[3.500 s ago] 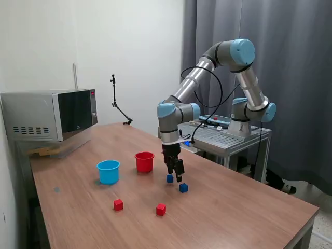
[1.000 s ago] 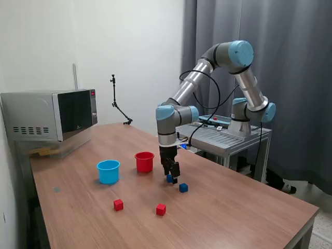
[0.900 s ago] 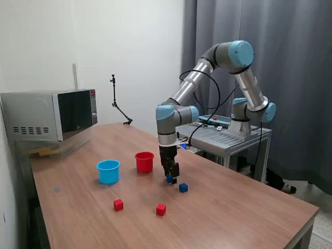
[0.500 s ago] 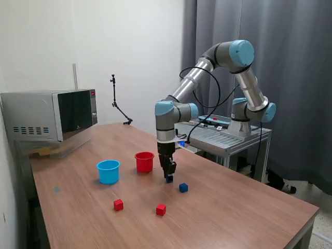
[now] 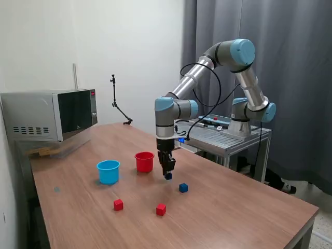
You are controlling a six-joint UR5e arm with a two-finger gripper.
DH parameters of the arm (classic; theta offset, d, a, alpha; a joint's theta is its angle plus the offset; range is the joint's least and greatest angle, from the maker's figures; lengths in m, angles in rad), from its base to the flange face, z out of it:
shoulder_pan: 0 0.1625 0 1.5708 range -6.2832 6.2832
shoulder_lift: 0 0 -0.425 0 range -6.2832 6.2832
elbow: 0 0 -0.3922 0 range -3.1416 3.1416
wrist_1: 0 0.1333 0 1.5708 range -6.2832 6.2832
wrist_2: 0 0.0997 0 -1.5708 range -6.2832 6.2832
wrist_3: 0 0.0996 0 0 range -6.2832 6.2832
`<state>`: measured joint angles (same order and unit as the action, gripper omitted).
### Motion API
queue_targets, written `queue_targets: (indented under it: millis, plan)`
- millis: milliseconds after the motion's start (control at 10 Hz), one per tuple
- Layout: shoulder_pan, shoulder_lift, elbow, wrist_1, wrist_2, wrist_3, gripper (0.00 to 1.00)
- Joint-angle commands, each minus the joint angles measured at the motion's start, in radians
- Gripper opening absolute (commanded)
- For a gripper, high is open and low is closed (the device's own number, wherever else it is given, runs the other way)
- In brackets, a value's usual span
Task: Place red objects in the red bin, and blue objects in the blue bin.
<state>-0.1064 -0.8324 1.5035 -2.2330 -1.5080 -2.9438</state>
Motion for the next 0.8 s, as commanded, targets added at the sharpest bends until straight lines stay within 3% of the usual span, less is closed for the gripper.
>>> queue_targets:
  millis: [0, 200, 300, 400, 700]
  plan:
    - [-0.004, -0.002, -0.052, 0.004, 0.002, 0.000, 0.00]
    - [-0.013, -0.005, -0.115, 0.006, -0.003, -0.006, 0.00]
    - [-0.024, -0.013, -0.171, 0.027, -0.044, -0.009, 0.00]
    - [-0.064, -0.011, -0.225, 0.082, -0.063, -0.020, 0.00]
    - [-0.124, 0.007, -0.313, 0.134, -0.066, -0.038, 0.00]
